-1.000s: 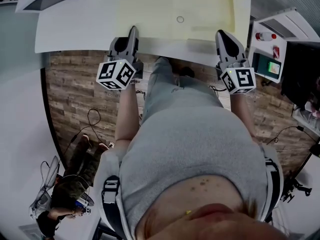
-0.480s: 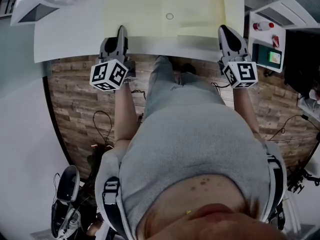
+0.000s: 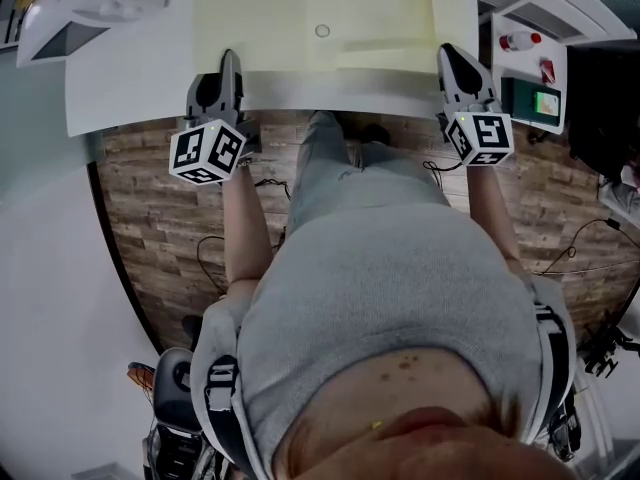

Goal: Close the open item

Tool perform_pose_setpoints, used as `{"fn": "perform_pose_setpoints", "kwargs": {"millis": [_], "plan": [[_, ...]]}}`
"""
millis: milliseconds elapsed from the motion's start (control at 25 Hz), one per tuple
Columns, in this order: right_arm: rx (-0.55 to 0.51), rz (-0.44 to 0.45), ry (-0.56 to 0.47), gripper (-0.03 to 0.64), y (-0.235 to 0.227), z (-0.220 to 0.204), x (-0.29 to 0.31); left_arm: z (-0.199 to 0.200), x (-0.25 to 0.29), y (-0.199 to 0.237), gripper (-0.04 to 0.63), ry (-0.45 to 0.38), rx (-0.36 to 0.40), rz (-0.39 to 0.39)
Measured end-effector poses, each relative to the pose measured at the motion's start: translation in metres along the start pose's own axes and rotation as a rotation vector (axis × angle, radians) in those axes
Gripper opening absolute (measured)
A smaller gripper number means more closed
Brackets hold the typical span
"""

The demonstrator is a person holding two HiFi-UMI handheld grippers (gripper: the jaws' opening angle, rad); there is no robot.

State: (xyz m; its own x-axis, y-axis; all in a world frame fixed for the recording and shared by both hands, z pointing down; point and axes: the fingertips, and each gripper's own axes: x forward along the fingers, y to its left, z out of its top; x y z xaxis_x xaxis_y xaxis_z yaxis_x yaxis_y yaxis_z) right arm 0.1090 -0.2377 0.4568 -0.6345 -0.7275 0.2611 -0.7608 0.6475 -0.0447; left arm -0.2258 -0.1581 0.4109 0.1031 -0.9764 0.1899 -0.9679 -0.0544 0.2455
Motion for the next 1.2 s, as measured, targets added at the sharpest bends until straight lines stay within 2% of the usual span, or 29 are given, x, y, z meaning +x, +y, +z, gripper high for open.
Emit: {"fn": "perform_pose_setpoints", "kwargs": {"millis": [160, 360, 520, 640, 800, 1200], "plan": [[0.001, -0.017, 0.036, 0.064, -0.007, -0.017, -0.001, 0.002, 0.0, -0.005, 0.043, -0.004, 0.007, -0.002], [-0.091, -0.017, 0.084, 0.064, -0.004, -0.028, 0.001, 0.006, 0.002, -0.009, 0.038, -0.011, 0.005, 0.002], [-0.04, -0.026, 0.093, 0.064, -0.006, -0.03, 0.002, 0.009, 0.003, -0.016, 0.032, -0.027, -0.004, -0.004], [-0.072, -0.021, 0.13, 0.064, -0.005, -0.033, 0.003, 0.012, 0.004, -0.023, 0.032, -0.033, 0.004, -0.015], [-0.163, 0.005, 0.184, 0.064, 0.002, -0.037, 0.006, 0.017, 0.006, -0.036, 0.024, -0.037, 0.016, -0.039], [-0.159, 0.028, 0.176, 0.064, 0.004, -0.038, 0.005, 0.025, 0.014, -0.079, 0.021, -0.042, 0.064, -0.127]]}}
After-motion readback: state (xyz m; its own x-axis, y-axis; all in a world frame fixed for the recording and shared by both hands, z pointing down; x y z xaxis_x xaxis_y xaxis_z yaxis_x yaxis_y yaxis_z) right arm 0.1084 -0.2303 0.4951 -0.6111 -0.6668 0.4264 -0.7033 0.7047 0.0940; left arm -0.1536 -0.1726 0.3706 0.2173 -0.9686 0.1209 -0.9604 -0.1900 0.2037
